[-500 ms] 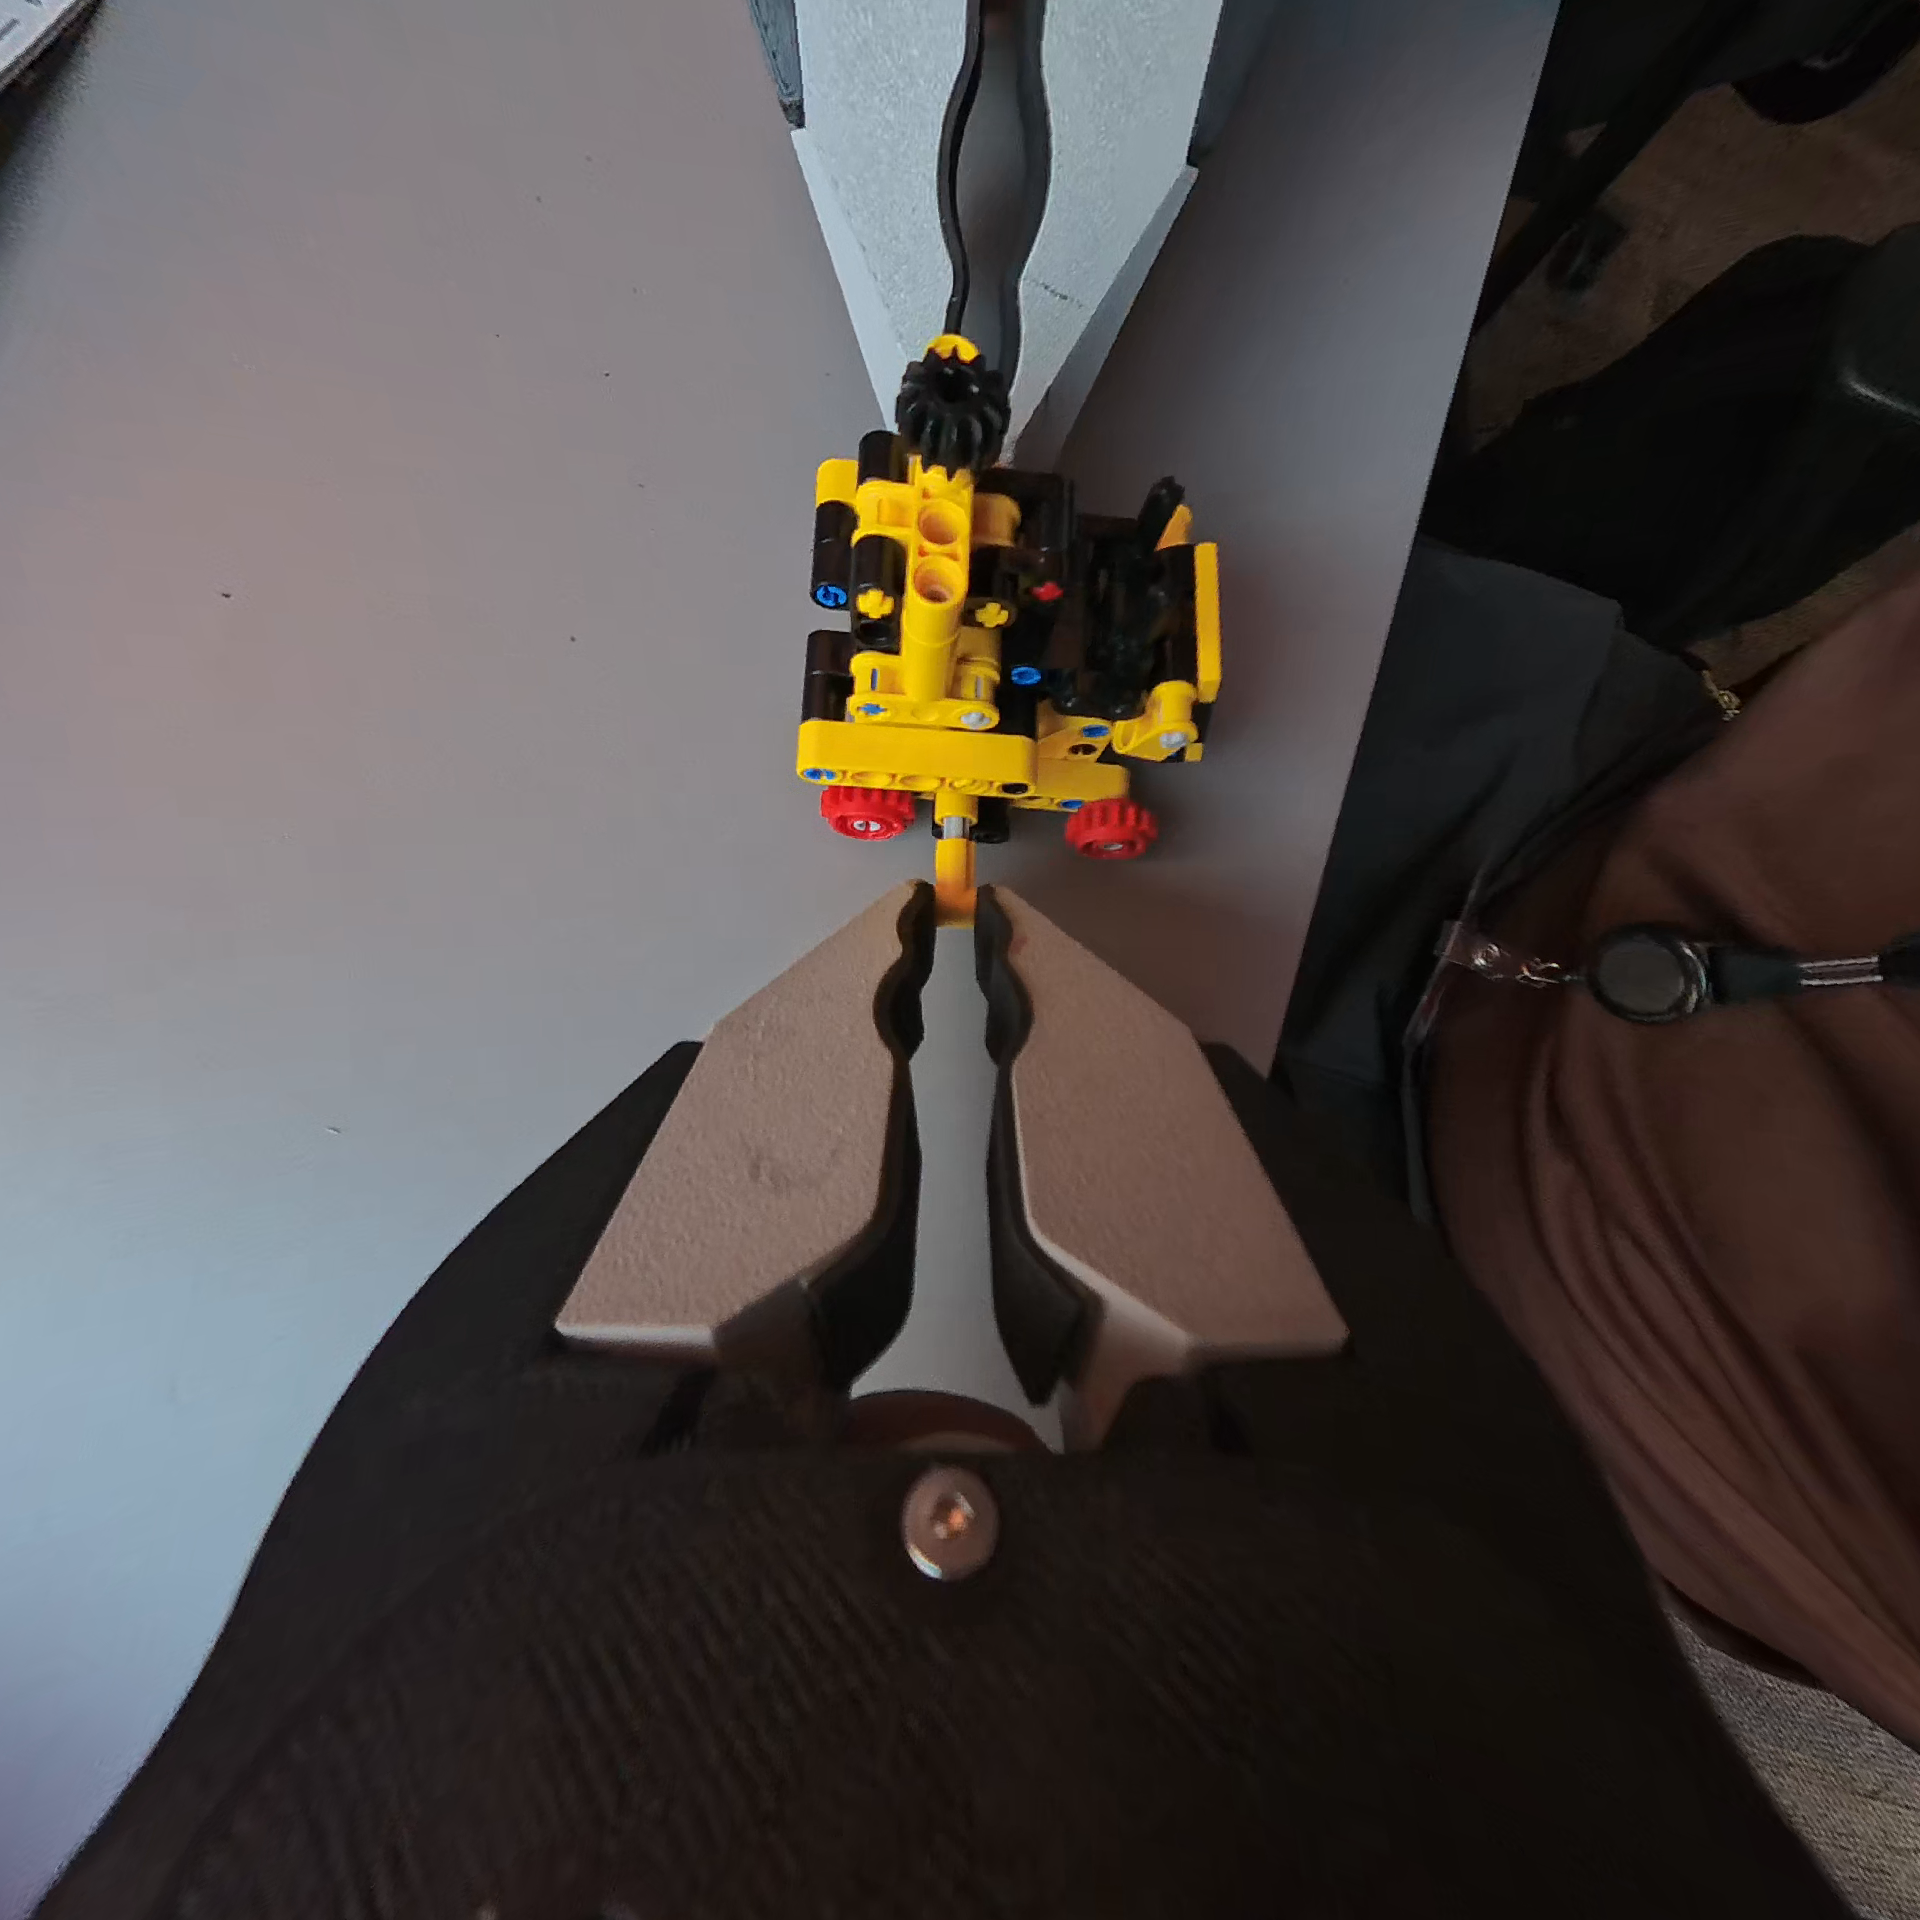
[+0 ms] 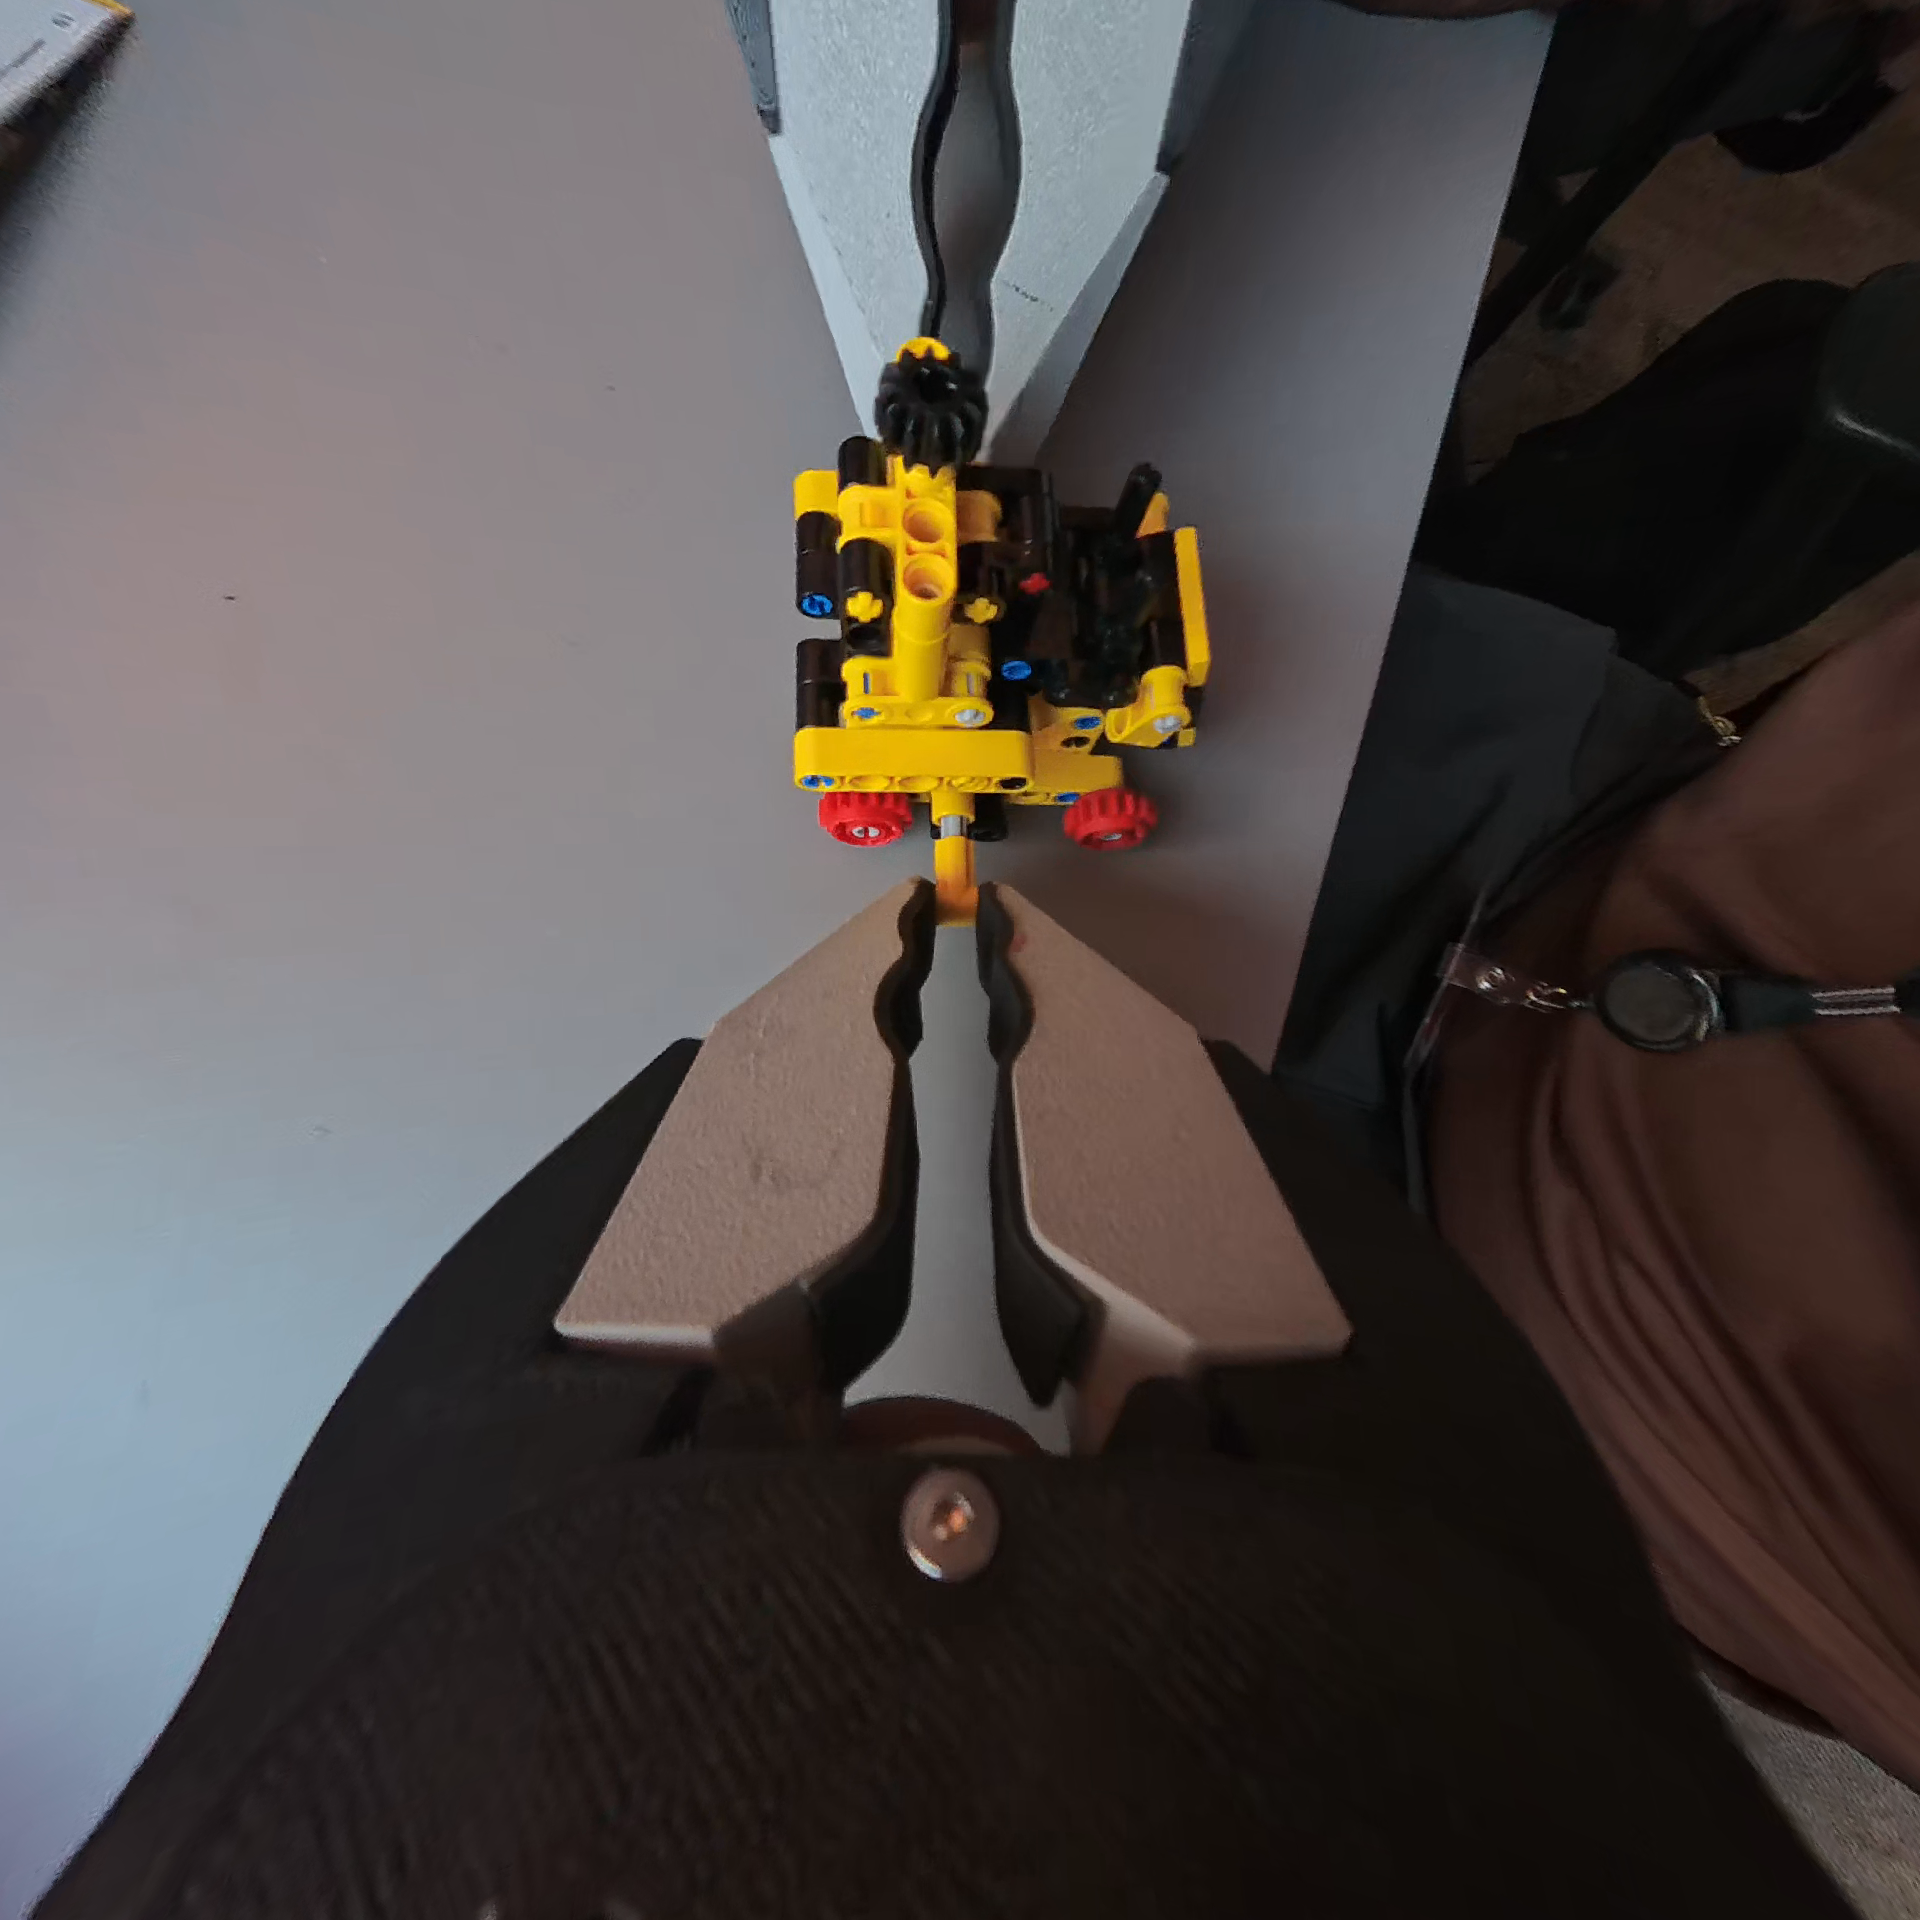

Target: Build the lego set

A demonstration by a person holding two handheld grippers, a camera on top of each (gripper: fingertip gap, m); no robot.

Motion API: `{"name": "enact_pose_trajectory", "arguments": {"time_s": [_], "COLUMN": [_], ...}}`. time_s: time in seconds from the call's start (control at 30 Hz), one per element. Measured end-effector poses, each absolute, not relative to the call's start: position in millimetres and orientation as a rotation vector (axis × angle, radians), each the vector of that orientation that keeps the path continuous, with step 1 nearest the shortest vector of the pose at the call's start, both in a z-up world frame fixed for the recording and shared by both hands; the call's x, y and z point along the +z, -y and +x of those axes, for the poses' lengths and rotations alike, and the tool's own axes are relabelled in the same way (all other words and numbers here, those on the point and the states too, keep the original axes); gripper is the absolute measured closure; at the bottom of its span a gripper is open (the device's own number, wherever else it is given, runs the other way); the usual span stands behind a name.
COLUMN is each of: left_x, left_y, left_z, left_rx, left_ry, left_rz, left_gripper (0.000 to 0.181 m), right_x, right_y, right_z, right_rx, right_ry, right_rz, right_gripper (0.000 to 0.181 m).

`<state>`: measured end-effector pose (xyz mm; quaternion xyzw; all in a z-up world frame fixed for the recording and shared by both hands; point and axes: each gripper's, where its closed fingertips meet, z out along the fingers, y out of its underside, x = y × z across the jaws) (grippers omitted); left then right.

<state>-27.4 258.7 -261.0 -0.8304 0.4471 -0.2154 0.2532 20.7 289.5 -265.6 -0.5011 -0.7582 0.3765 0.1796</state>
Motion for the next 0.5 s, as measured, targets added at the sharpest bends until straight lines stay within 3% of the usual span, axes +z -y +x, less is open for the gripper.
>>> {"name": "enact_pose_trajectory", "arguments": {"time_s": [0.37, 0.5], "left_x": [-259, -259], "left_y": [-262, -259], "left_z": [-24, -18], "left_rx": [-0.648, -0.682], "left_ry": [-1.063, -1.019], "left_rz": [-2.158, -2.139], "left_gripper": [0.176, 0.175], "right_x": [-265, -264], "right_y": [-296, -300], "right_z": [21, 19], "right_rx": [1.092, 1.086], "right_ry": [2.108, 2.086], "right_rz": [-1.447, -1.458], "right_gripper": [0.181, 0.173]}}
